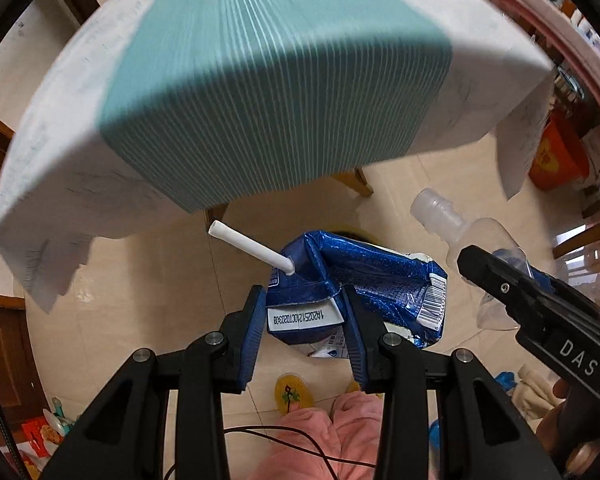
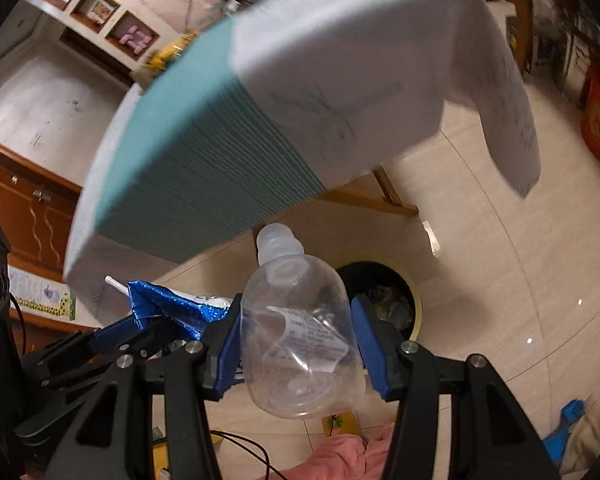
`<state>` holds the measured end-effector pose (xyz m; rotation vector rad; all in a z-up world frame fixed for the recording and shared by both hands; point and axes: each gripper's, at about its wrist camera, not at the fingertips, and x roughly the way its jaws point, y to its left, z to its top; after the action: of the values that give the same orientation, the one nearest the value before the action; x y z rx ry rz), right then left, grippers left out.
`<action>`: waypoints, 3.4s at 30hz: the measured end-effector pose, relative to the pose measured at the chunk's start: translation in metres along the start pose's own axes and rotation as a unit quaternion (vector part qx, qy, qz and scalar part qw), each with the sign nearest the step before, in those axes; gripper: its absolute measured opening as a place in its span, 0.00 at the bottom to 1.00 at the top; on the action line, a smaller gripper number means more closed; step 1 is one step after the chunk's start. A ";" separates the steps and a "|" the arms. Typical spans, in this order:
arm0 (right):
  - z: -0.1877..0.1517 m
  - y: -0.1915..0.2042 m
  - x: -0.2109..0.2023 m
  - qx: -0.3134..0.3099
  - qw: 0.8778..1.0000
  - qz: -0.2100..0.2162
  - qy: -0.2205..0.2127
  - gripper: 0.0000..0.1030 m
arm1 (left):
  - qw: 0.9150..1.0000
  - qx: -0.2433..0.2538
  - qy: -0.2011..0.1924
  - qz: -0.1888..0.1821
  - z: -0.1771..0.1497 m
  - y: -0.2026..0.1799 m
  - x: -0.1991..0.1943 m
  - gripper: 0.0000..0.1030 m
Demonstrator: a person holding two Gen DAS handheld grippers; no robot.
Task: Collect trash
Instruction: 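Carry both items over the trash bin and open both grippers, then raise both tools back toward the table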
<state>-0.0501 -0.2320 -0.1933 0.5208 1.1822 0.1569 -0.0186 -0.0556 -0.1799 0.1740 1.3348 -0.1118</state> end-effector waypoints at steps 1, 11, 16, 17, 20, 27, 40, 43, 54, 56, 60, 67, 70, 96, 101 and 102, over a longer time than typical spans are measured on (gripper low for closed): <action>-0.004 -0.006 0.010 0.003 1.000 -0.001 0.001 0.51 | 1.000 0.002 0.002 0.003 -0.002 -0.002 0.011 0.35; -0.025 -0.054 0.093 0.030 0.999 0.004 0.013 0.51 | 0.999 0.025 0.015 0.029 -0.010 -0.018 0.112 0.35; -0.031 -0.065 0.117 0.042 0.999 0.013 0.019 0.52 | 0.998 0.042 0.018 0.033 -0.014 -0.027 0.138 0.35; -0.032 -0.066 0.123 0.045 0.999 0.016 0.023 0.53 | 0.998 0.045 0.018 0.034 -0.015 -0.029 0.141 0.35; -0.035 -0.069 0.133 0.050 0.998 0.021 0.031 0.53 | 0.998 0.052 0.016 0.033 -0.019 -0.032 0.146 0.37; -0.035 -0.074 0.147 0.068 0.996 0.034 0.039 0.63 | 0.998 0.042 0.007 0.036 -0.022 -0.025 0.150 0.62; -0.030 -0.069 0.138 0.049 0.999 0.013 0.016 0.72 | 0.999 0.023 0.003 0.040 -0.016 -0.015 0.138 0.76; -0.028 -0.068 0.133 0.042 0.999 0.003 0.008 0.72 | 0.999 0.021 0.000 0.038 -0.016 -0.015 0.133 0.76; -0.017 -0.049 0.088 0.015 0.999 -0.031 -0.018 0.72 | 1.000 0.014 -0.008 0.022 -0.008 -0.015 0.090 0.76; -0.014 -0.044 0.078 0.014 0.999 -0.034 -0.021 0.72 | 1.000 0.014 -0.009 0.019 -0.007 -0.014 0.074 0.76; -0.007 -0.030 0.046 0.005 0.999 -0.043 -0.025 0.73 | 1.000 0.017 -0.016 0.009 -0.003 -0.013 0.032 0.76; 0.006 0.000 -0.013 -0.031 0.997 -0.068 -0.031 0.73 | 0.999 0.003 -0.034 -0.013 0.008 -0.002 -0.039 0.76; 0.009 0.016 -0.038 -0.054 0.995 -0.077 -0.032 0.73 | 0.999 -0.007 -0.046 -0.022 0.015 0.005 -0.072 0.76; 0.079 0.125 -0.196 -0.184 0.973 -0.051 -0.126 0.73 | 0.982 -0.063 -0.179 0.001 0.064 0.042 -0.250 0.76; 0.096 0.141 -0.202 -0.215 0.966 -0.037 -0.140 0.73 | 0.977 -0.076 -0.199 0.010 0.074 0.048 -0.266 0.76; 0.101 0.145 -0.201 -0.219 0.965 -0.034 -0.142 0.73 | 0.977 -0.079 -0.200 0.012 0.076 0.050 -0.266 0.76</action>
<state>-0.0135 -0.2135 0.0708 0.1064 0.8488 0.2686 0.0018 -0.0263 0.0989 0.0298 0.9353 -0.0184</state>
